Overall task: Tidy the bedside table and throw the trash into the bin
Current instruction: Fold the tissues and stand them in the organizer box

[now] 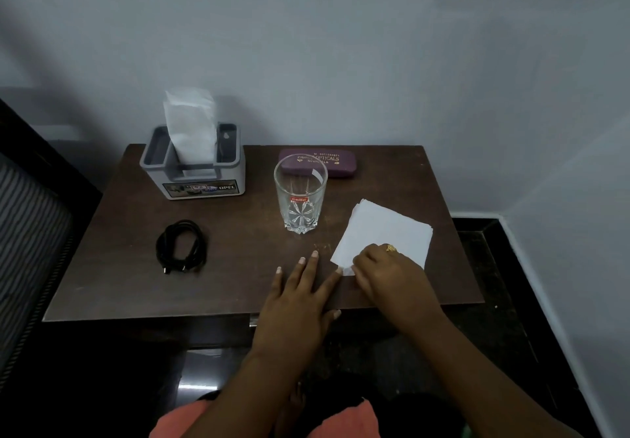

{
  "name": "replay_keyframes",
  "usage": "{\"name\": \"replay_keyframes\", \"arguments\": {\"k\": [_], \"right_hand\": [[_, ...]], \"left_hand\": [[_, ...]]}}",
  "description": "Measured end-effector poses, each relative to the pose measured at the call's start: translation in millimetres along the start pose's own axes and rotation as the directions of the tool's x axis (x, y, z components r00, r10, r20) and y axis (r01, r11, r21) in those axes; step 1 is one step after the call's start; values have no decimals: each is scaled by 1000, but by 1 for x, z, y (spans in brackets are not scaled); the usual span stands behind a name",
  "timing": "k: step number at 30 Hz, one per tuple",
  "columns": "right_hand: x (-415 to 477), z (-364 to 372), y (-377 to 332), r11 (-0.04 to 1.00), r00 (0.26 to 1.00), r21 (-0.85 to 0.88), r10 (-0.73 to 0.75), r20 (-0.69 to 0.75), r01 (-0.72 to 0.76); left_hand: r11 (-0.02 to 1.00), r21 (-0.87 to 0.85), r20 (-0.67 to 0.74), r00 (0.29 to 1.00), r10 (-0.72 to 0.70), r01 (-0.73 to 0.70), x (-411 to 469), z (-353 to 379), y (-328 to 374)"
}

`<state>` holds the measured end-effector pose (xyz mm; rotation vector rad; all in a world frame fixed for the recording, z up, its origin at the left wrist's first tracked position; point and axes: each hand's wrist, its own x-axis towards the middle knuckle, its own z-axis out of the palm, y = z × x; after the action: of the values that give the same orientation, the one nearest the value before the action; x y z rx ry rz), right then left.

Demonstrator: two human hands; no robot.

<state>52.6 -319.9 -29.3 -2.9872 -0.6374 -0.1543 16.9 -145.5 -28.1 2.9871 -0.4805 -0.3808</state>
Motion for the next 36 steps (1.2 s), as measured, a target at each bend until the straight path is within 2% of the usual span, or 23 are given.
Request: {"name": "replay_keyframes", "arguments": {"k": [2, 4, 7, 10, 12, 14, 16, 19, 21, 23, 26, 29, 30, 31, 32, 34, 36], "right_hand": [[-1, -1, 1, 1000, 1000, -4, -14, -3, 14], [-2, -4, -1, 999, 999, 35, 20, -27, -19], [5, -9, -14, 967, 982, 195, 179, -66, -163], [23, -7, -26, 879, 939, 346, 342, 27, -329], [31, -6, -34, 857, 920, 340, 386, 73, -387], [33, -5, -38, 873, 922, 302, 382, 65, -384], [33, -5, -39, 901, 936, 259, 348, 43, -347], [32, -3, -38, 946, 960, 164, 280, 27, -281], [32, -2, -35, 941, 957, 179, 290, 13, -287], [33, -5, -30, 877, 923, 305, 384, 17, -371], [35, -14, -22, 751, 883, 494, 462, 82, -439], [35, -22, -11, 721, 878, 523, 461, 130, -455], [33, -23, -6, 722, 872, 510, 471, 131, -466], [29, -23, 0, 724, 866, 499, 486, 122, -476], [23, -22, 5, 725, 860, 491, 497, 114, -483], [9, -19, 12, 732, 864, 481, 487, 127, -483], [-5, -16, 13, 755, 879, 461, 452, 150, -466]], "left_hand": [[1000, -21, 16, 1000, 12, -12, -1, -2, 0], [999, -30, -43, 999, 17, -19, -1, -4, 0], [998, -38, 60, 997, 53, -51, 0, 1, -1], [999, 6, 60, 997, 45, -46, -1, 3, 2], [999, 17, 43, 999, 29, -30, -2, 8, 3], [1000, -7, 102, 995, -10, 10, -3, 5, 4], [998, -40, 85, 996, -35, 38, -3, 6, 4], [998, -61, 24, 1000, -21, 22, -3, 8, 4], [999, 2, 12, 999, 38, -38, 0, 10, 4], [999, 10, 86, 995, 46, -47, -2, 7, 4], [1000, -11, 91, 995, 28, -27, -3, 4, 4], [986, -168, -12, 1000, 14, -16, -6, -3, 4], [954, -301, -76, 997, -21, -3, -7, -6, 6], [874, -485, -127, 988, -87, 15, -7, -10, 9], [746, -665, -151, 973, -173, 30, -4, -12, 10], [432, -892, -8, 951, -309, 132, 10, -14, 13], [131, -953, 210, 906, -367, 274, 27, -17, 14]]}}
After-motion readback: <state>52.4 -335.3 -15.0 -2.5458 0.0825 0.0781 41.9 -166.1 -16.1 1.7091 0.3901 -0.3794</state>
